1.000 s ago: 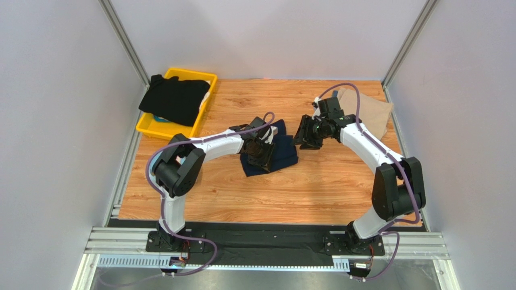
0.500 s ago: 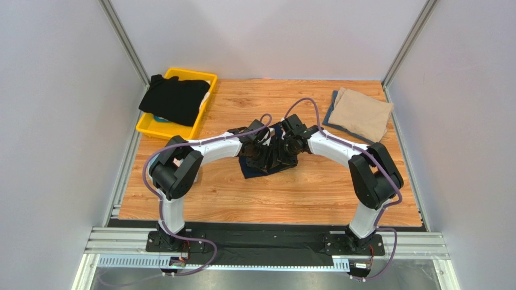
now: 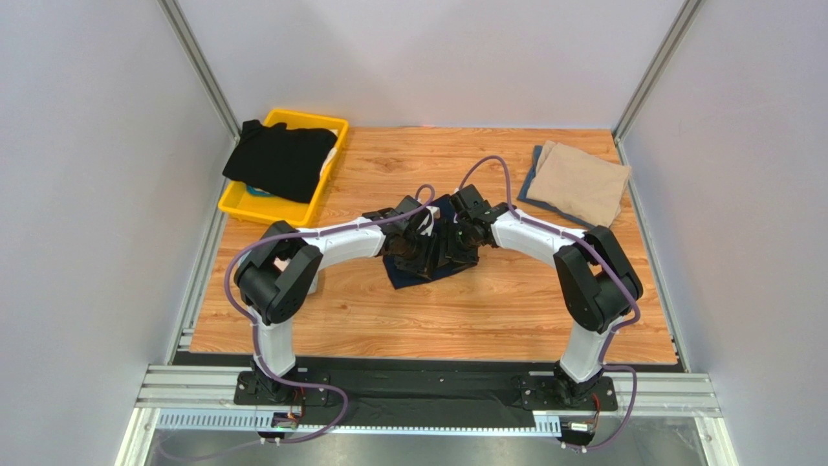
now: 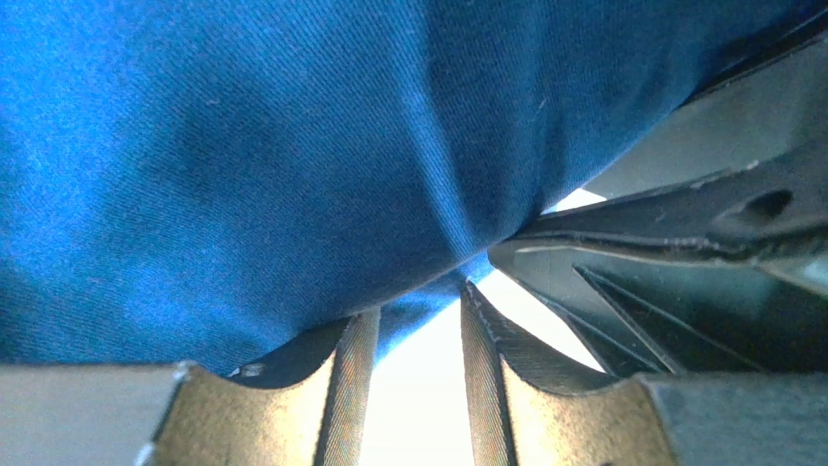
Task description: Fold and stack the t-shirts
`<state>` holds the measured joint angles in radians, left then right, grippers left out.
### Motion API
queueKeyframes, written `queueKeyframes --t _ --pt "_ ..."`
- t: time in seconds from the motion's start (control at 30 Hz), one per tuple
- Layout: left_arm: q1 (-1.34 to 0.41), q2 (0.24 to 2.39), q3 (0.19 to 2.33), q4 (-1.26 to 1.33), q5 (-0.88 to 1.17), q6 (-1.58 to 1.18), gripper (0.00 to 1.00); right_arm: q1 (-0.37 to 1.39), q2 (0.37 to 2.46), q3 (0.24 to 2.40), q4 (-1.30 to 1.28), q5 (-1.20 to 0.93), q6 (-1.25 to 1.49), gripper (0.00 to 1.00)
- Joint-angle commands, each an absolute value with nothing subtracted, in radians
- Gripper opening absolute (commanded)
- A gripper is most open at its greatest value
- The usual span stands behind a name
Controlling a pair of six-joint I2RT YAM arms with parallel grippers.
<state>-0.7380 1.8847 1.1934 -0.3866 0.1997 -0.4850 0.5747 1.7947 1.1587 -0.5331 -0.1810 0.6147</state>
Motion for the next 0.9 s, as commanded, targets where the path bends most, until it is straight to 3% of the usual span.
queueKeyframes --t 0.0,0.57,0.8,0.87 --pt "-0.755 1.917 1.129 -0.463 0.187 -0.485 0.43 0.574 1.779 1.193 -0.488 -0.126 0.615 0.48" --pt "-0.755 1.898 1.097 -0.446 0.183 -0.488 0.43 0.569 1.764 1.252 -0.520 -0.081 0.591 0.48" --pt "-0.755 1.896 1.098 -0.446 0.184 -0.489 0.43 0.557 1.850 1.289 -0.534 -0.077 0.572 0.47" --pt "-0.755 1.891 1.095 -0.445 0.181 -0.491 0.43 0.557 1.858 1.285 -0.525 -0.068 0.574 0.44"
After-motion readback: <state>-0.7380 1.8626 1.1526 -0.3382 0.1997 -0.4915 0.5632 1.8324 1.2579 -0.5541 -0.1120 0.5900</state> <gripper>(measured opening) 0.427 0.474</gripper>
